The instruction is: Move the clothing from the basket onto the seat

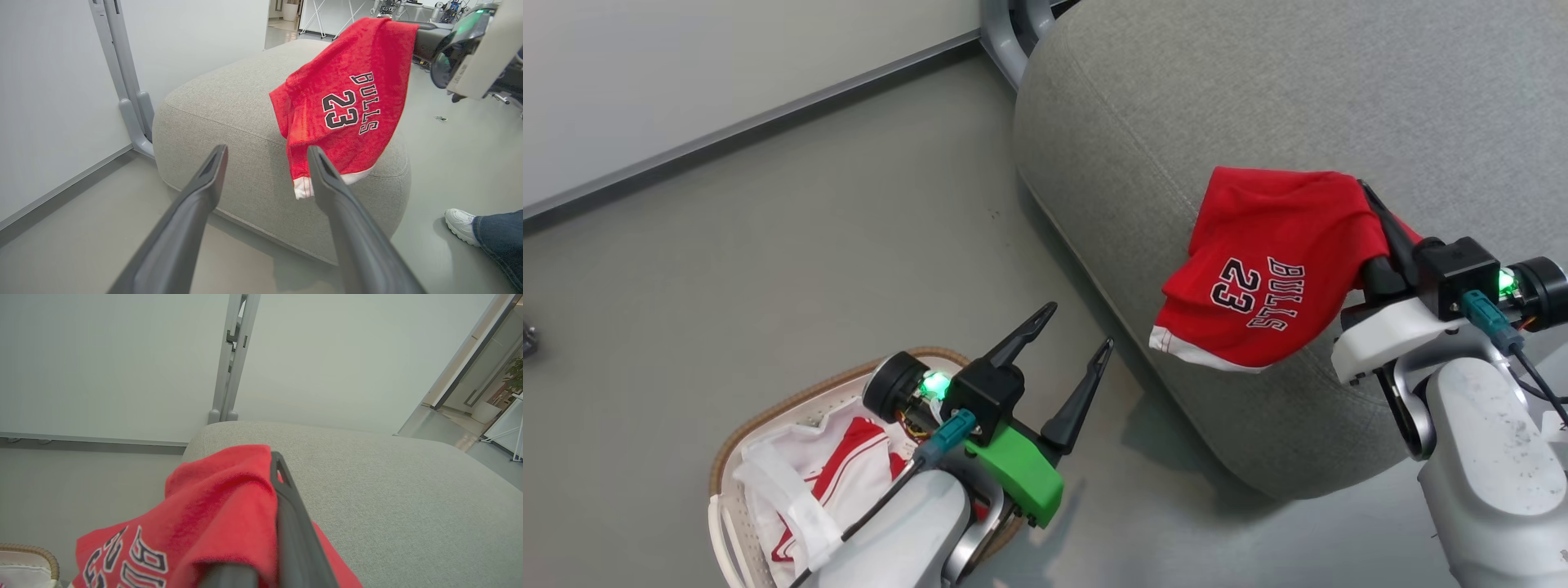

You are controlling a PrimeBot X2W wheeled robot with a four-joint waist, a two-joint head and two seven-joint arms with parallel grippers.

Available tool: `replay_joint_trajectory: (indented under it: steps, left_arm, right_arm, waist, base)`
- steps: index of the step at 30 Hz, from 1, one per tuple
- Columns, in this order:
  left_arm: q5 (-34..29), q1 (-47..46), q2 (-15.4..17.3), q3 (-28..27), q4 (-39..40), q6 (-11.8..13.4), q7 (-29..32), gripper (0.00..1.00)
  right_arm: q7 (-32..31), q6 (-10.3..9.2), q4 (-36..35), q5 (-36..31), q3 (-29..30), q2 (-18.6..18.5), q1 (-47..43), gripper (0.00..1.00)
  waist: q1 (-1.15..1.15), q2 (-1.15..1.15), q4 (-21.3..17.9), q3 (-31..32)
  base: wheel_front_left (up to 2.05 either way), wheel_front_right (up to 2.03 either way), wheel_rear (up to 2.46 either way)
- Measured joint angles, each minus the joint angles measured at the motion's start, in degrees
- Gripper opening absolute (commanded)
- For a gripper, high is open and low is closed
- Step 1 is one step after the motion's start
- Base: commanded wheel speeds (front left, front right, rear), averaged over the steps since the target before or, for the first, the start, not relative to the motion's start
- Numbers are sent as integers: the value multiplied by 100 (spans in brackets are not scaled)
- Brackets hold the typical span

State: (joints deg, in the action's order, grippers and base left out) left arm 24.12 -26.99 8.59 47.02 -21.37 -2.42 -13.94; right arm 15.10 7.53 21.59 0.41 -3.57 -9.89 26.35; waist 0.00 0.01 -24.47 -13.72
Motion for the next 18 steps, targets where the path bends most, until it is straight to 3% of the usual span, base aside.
replay_joint_trajectory:
  steps: [9,18]
  left_arm:
    - [-113,-333,213,-81,287,149,127,100]
    - [-280,-771,445,-211,698,288,355,100]
  right_arm:
    - [-1,0,222,-47,235,-68,782,0]
    - [-166,0,658,-204,454,-844,2395,0]
  waist:
    - [0,0,203,-434]
    - [0,0,485,-1054]
  base:
    - [0,0,0]
    - [0,0,0]
